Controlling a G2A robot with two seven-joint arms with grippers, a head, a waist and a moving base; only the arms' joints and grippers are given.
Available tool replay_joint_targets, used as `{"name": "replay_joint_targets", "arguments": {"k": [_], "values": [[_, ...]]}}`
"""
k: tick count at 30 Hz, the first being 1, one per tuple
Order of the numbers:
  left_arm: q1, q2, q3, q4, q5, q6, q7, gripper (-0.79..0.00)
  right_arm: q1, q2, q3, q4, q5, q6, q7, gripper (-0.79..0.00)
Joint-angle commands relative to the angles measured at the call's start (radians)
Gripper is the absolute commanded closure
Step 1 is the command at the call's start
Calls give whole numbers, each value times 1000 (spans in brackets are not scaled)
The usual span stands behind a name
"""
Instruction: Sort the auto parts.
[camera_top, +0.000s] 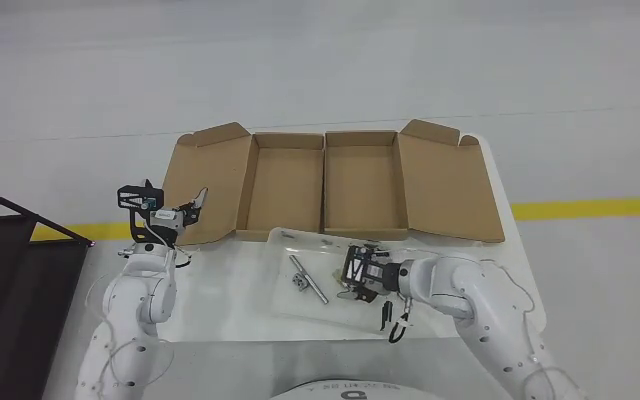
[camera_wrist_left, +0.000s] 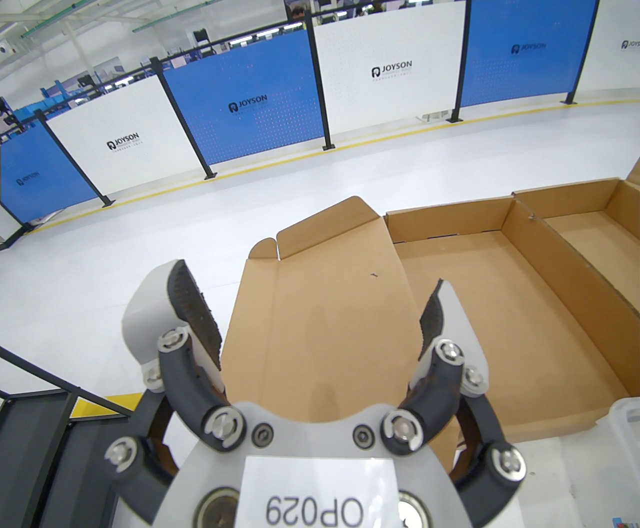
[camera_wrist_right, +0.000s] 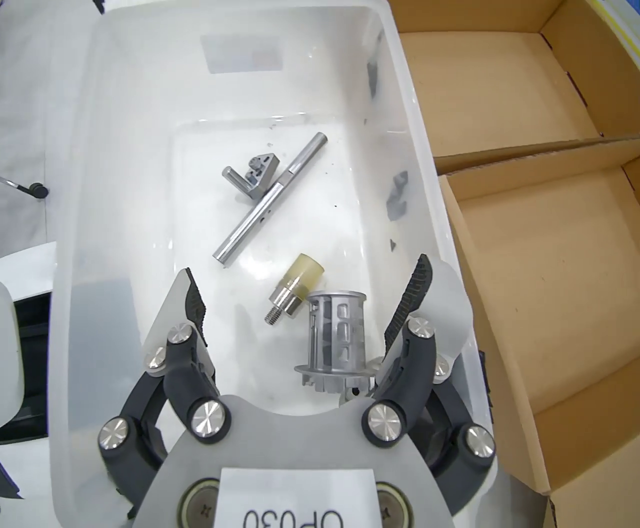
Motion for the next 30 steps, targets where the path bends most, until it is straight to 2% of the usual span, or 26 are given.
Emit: {"name": "replay_joint_targets", "arguments": {"k": [1, 8, 9, 11, 16, 18, 19, 21, 23, 24, 30], "values": [[0, 0, 0, 0, 0, 0, 0, -785, -9, 3, 10, -5, -15, 27, -5, -785], [0, 0, 0, 0, 0, 0, 0, -785, 16, 1, -18, 35, -52, 107, 42, -785], [0, 0, 0, 0, 0, 0, 0, -785, 25, -1, -27, 44, -54, 117, 54, -754], [0, 0, 0, 0, 0, 0, 0, -785, 42, -4, -44, 58, -46, 128, 72, -754], [0, 0, 0, 0, 0, 0, 0, -785, 84, -10, -90, 91, -33, 139, 137, -680], [0, 0, 0, 0, 0, 0, 0, -785, 101, -13, -111, 102, -28, 139, 161, -557], [0, 0, 0, 0, 0, 0, 0, -785, 109, -15, -121, 108, -25, 140, 171, -388], [0, 0, 0, 0, 0, 0, 0, -785, 127, -18, -141, 116, -21, 144, 187, -305], [0, 0, 0, 0, 0, 0, 0, -785, 141, -21, -156, 122, -17, 145, 193, -40], [0, 0, 0, 0, 0, 0, 0, -785, 146, -22, -162, 121, -14, 144, 190, 0], [0, 0, 0, 0, 0, 0, 0, -785, 147, -17, -151, 97, 19, 109, 132, 0]]}}
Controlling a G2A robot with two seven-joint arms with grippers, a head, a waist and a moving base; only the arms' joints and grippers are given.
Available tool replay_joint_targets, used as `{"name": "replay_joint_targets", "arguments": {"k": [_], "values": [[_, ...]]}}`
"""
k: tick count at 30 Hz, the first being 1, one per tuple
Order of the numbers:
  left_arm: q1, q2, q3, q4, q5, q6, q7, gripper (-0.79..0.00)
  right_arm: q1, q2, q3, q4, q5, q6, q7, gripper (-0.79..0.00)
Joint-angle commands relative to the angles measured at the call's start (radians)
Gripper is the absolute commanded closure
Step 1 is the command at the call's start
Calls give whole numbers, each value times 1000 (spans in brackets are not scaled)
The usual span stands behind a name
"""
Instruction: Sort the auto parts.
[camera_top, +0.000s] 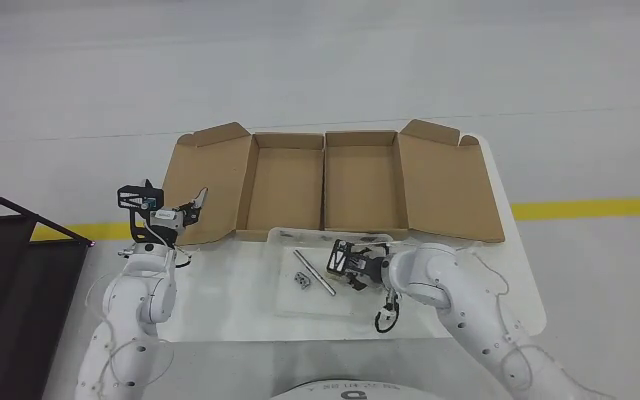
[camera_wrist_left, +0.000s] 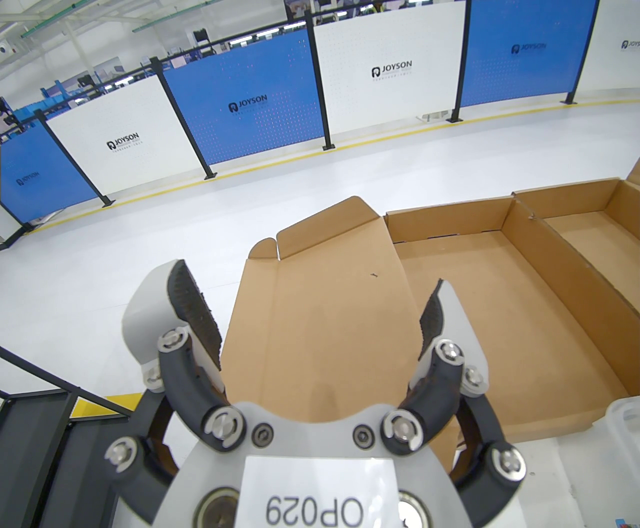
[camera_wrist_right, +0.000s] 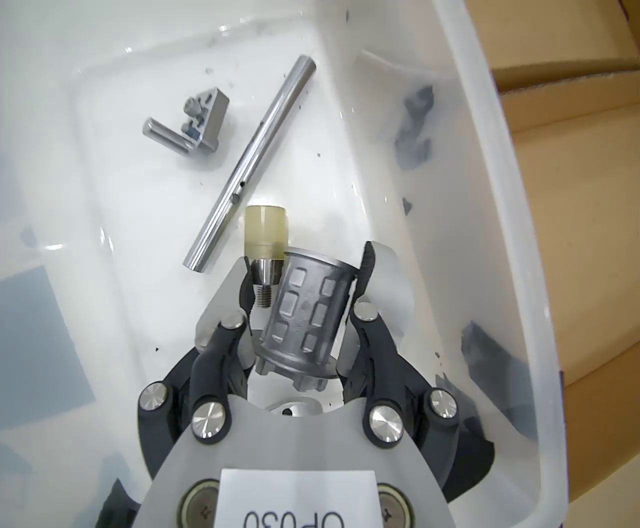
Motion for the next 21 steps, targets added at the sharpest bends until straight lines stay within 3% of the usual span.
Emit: {"name": "replay_joint_targets", "arguments": {"k": [1, 11, 12, 16, 17, 21], "values": [[0, 0, 0, 0, 0, 0, 0, -785, -8, 5, 17, -12, 21, -21, -32, 0], [0, 0, 0, 0, 0, 0, 0, -785, -44, 29, 115, 0, 122, -107, -154, 0], [0, 0, 0, 0, 0, 0, 0, -785, -41, 30, 114, 9, 125, -106, -141, -95], [0, 0, 0, 0, 0, 0, 0, -785, -20, 28, 87, 30, 139, -97, -86, -754], [0, 0, 0, 0, 0, 0, 0, -785, -15, 28, 78, 34, 142, -97, -73, -785], [0, 0, 0, 0, 0, 0, 0, -785, 7, 27, 54, 46, 157, -91, -36, -785]]}}
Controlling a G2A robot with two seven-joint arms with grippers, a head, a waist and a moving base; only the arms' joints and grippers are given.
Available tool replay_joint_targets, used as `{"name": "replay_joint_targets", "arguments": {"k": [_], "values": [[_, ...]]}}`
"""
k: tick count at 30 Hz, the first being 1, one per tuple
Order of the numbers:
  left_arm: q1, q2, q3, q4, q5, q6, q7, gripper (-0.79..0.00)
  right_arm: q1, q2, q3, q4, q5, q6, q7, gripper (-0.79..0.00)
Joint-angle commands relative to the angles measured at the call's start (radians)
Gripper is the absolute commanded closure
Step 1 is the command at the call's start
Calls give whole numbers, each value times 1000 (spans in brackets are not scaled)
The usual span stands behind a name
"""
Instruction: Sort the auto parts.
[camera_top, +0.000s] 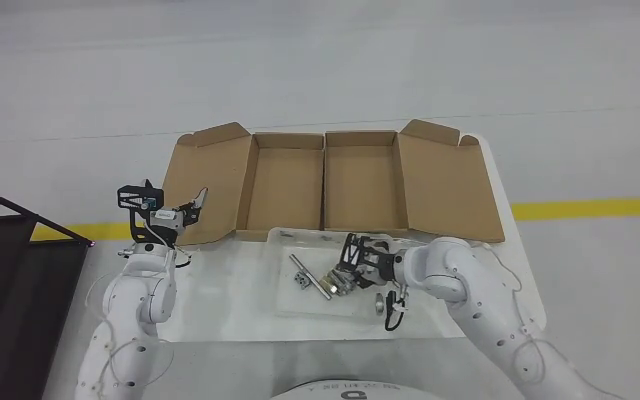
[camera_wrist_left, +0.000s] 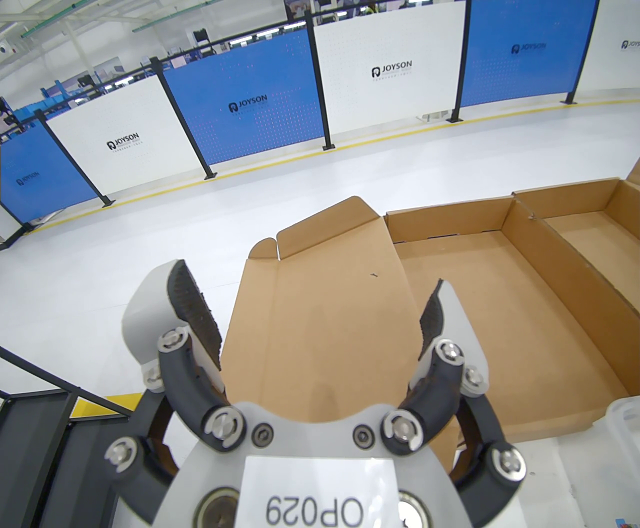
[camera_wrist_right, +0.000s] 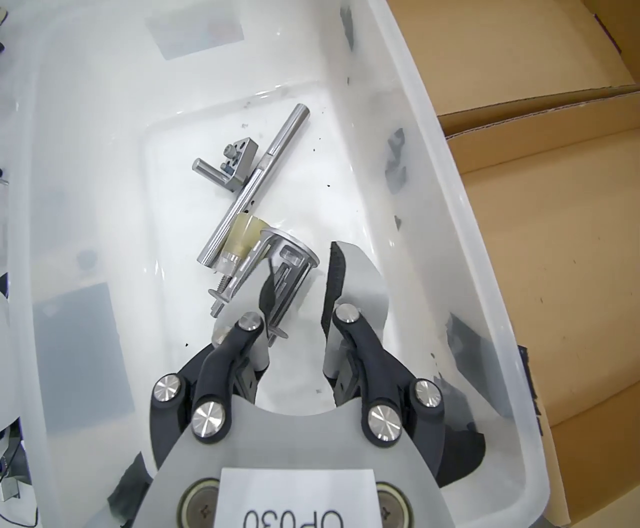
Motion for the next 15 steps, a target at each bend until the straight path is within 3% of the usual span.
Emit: {"name": "replay_joint_targets", "arguments": {"k": [1, 9, 15], "values": [[0, 0, 0, 0, 0, 0, 0, -785, 10, 0, -8, 5, 10, 3, 14, -785], [0, 0, 0, 0, 0, 0, 0, -785, 35, 0, -38, 17, 26, 10, 48, -785], [0, 0, 0, 0, 0, 0, 0, -785, 26, 11, -23, -1, 67, -60, 8, -785]]}}
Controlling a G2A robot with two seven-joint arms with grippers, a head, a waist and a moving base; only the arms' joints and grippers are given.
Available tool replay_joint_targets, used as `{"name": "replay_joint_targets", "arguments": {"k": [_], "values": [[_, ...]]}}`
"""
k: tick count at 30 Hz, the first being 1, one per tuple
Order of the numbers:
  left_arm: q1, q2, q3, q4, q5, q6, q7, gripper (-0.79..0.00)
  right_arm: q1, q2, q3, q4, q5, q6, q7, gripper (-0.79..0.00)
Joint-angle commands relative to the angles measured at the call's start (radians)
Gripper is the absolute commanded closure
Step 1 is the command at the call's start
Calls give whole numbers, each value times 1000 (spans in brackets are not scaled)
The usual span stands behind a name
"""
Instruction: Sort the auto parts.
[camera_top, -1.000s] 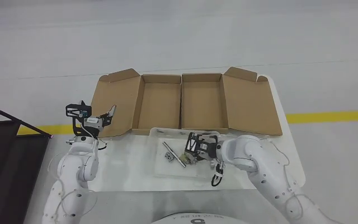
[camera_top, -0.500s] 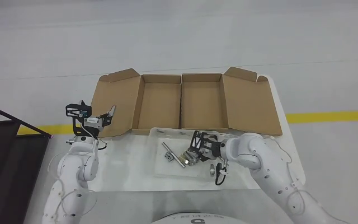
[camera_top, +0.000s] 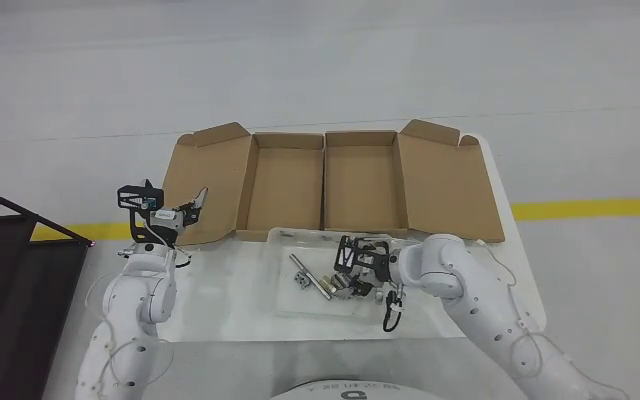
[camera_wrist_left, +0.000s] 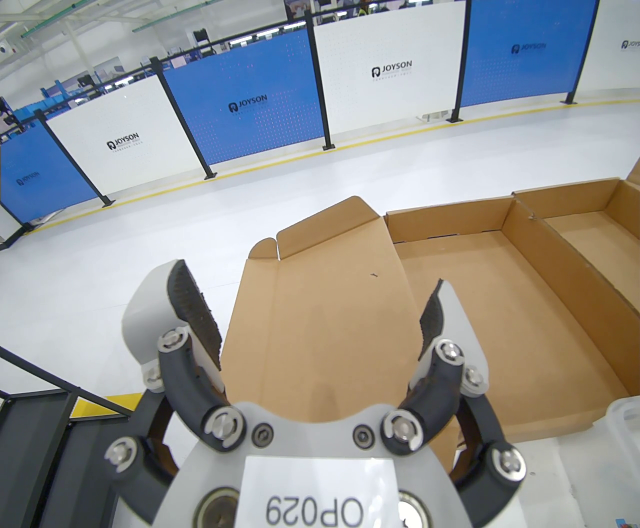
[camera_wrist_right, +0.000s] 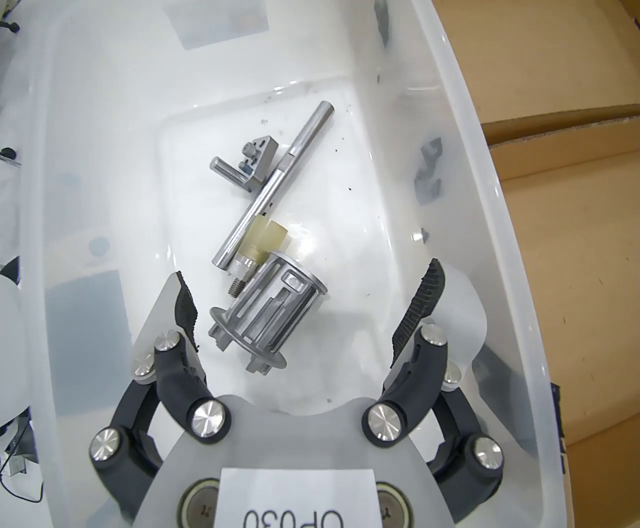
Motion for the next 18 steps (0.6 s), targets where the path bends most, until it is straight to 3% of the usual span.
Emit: {"name": "replay_joint_targets", "arguments": {"k": [1, 6, 18], "values": [[0, 0, 0, 0, 0, 0, 0, -785, -9, 6, 15, -8, 16, -31, -8, -785], [0, 0, 0, 0, 0, 0, 0, -785, -31, 20, 31, -14, 34, -60, 33, -785], [0, 0, 0, 0, 0, 0, 0, -785, 47, 6, -70, 57, 21, 28, 88, -785]]}}
